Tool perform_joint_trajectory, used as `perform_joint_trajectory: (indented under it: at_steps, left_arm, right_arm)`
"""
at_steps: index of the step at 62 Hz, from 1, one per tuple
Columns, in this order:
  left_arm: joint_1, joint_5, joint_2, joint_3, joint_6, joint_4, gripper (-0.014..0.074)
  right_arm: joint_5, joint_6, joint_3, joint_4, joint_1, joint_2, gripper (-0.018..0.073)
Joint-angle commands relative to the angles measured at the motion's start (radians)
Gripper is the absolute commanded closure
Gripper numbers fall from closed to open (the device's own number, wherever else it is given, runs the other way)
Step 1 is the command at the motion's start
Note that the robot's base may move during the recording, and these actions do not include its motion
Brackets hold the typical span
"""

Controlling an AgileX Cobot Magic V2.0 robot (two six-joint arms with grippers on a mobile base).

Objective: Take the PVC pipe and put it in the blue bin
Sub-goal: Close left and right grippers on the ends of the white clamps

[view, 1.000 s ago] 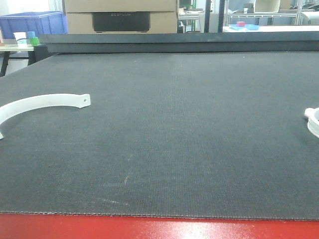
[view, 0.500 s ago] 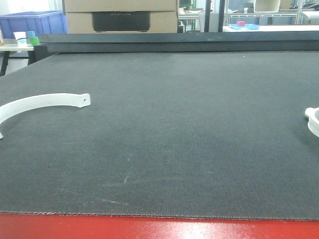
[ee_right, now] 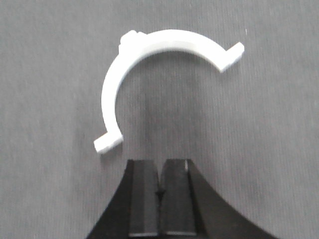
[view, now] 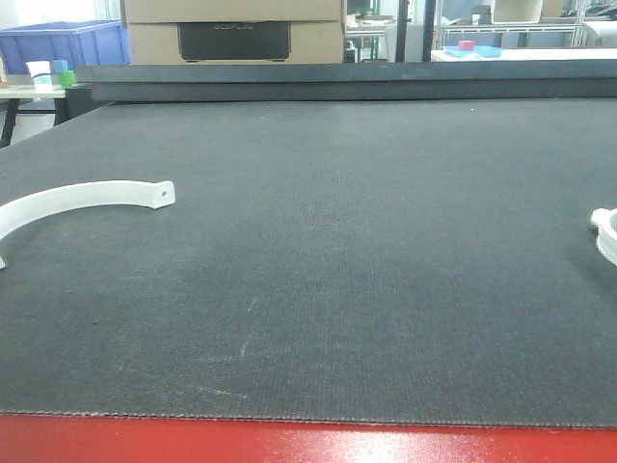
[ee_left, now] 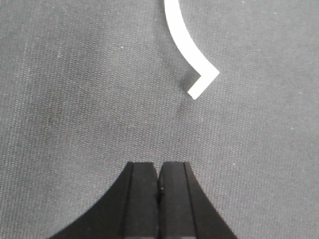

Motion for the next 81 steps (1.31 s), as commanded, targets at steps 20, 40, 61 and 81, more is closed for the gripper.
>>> perform_joint_trajectory:
  at_steps: [20, 40, 61, 81]
  left_arm:
    - [0.003, -0.146, -0.001, -0.021, -0.002, -0.042, 0.0707]
    - [0.003, -0.062, -0.001, -0.13, -0.002, -0.038, 0.0707]
    - [0.003, -0.047, -0.001, -0.139, -0.002, -0.038, 0.0707]
    - [0.003, -0.028, -0.001, -0.137, -0.002, -0.038, 0.0707]
  right_arm:
    - [-0.148, 0.0, -0.012, 0.018, -0.002, 0.092, 0.0727]
    - [0.096, 0.075, -0.186, 0.043, 0.017, 0.255, 0.0709]
    - [0.304, 0.282, -0.444, -0.158, 0.178, 0.478, 0.0709]
    - [0.394, 0.284, -0.569, -0.13, 0.18, 0.581, 0.0709]
